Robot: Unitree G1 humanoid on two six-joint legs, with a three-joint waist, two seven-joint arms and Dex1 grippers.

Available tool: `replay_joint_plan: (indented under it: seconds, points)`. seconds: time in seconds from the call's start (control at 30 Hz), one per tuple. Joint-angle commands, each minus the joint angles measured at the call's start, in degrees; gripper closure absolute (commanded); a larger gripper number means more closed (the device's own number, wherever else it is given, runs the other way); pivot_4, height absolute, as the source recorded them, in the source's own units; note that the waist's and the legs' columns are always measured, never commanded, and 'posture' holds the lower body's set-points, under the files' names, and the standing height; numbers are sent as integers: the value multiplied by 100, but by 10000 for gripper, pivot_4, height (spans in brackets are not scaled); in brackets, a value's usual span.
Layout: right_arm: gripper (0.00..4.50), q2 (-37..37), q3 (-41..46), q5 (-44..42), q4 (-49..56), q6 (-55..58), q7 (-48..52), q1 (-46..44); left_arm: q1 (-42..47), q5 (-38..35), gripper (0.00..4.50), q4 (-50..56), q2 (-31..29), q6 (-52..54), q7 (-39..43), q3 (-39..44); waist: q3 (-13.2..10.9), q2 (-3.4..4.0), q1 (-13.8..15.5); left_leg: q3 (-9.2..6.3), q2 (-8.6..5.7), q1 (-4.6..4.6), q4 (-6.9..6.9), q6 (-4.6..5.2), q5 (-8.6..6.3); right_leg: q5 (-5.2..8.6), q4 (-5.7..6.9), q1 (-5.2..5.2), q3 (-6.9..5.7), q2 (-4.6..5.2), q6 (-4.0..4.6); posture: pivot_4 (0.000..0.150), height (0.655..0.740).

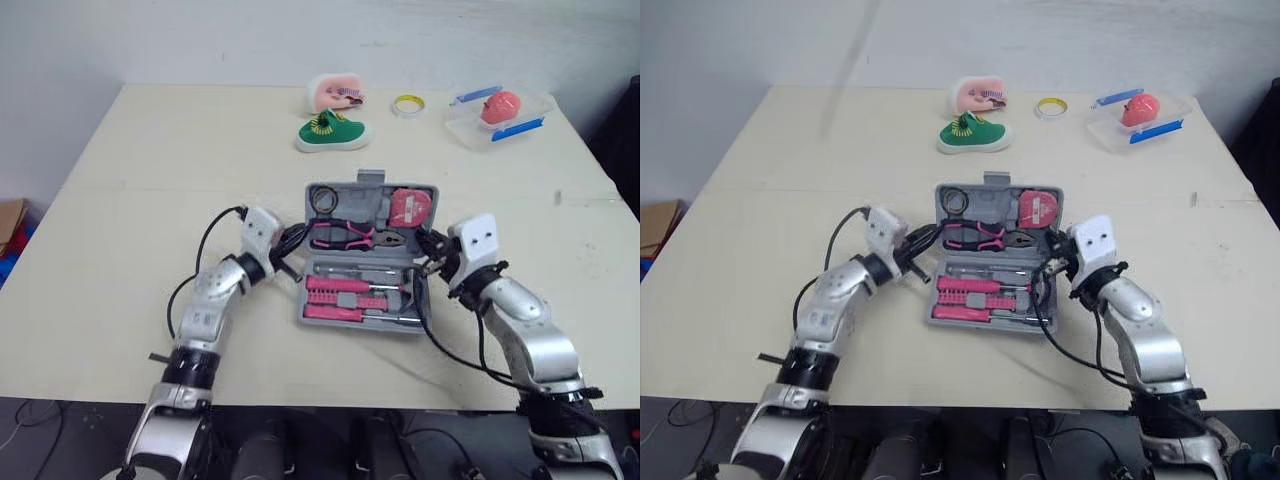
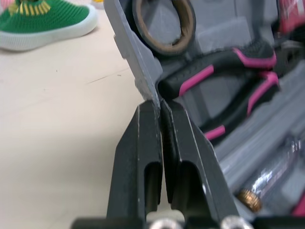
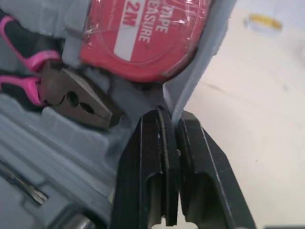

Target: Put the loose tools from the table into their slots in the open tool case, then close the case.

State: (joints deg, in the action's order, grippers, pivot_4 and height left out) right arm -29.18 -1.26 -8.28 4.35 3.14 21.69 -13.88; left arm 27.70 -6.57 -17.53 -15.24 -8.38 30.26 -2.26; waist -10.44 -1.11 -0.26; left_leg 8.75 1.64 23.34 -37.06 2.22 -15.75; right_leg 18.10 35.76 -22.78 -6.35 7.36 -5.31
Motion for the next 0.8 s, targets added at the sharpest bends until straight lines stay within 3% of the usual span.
replay_joint_plan:
  seconds: [0.03, 0.27, 0.57, 0.67, 0.77, 0.8]
  points:
    - [45000, -488, -234, 1150, -691, -1943, 80, 323, 65, 233, 44928, -180, -308, -1372, -139, 321, 0, -1, -2, 4, -1, -6, -1, 1, 0, 0, 2, 2, 3, 3, 0, 1500, 7400]
    - [45000, -811, -512, 2777, -1870, -3929, -1100, 425, -99, 917, 44928, -840, -621, -2753, -355, 115, 0, 0, -14, 2, 4, -19, -1, -2, 0, -2, 15, 6, 10, 8, -2, 1500, 7400]
    - [45000, -957, -591, 3053, -2283, -4527, -1427, 677, -375, 644, 44928, -852, -732, -3023, 76, 67, 1, 2, -92, -4, 7, -33, -4, -1, 0, 0, 15, 25, 20, 7, 0, 1500, 7400]
    - [34098, -1313, -336, 3071, -2034, -4787, -1420, 1042, -686, 678, 37087, -793, -1094, -3189, 215, 164, 1, 2, -123, -7, 6, -34, -3, -1, 0, 0, 13, 27, 21, 8, 0, 1500, 7400]
    - [17868, -1818, 178, 3118, -1843, -4971, -1590, 1790, -1122, 506, 23328, -925, -1710, -3120, 303, 545, 0, 3, -135, -12, 7, -31, 5, -1, -1, 2, 10, 28, 27, 9, 4, 1500, 7400]
    - [14596, -1955, 309, 3130, -1847, -5058, -1617, 2043, -1233, 422, 21079, -1001, -1901, -3199, 393, 626, 0, 3, -148, -13, 9, -29, 7, -2, -1, 5, 9, 25, 28, 9, 8, 1500, 7400]
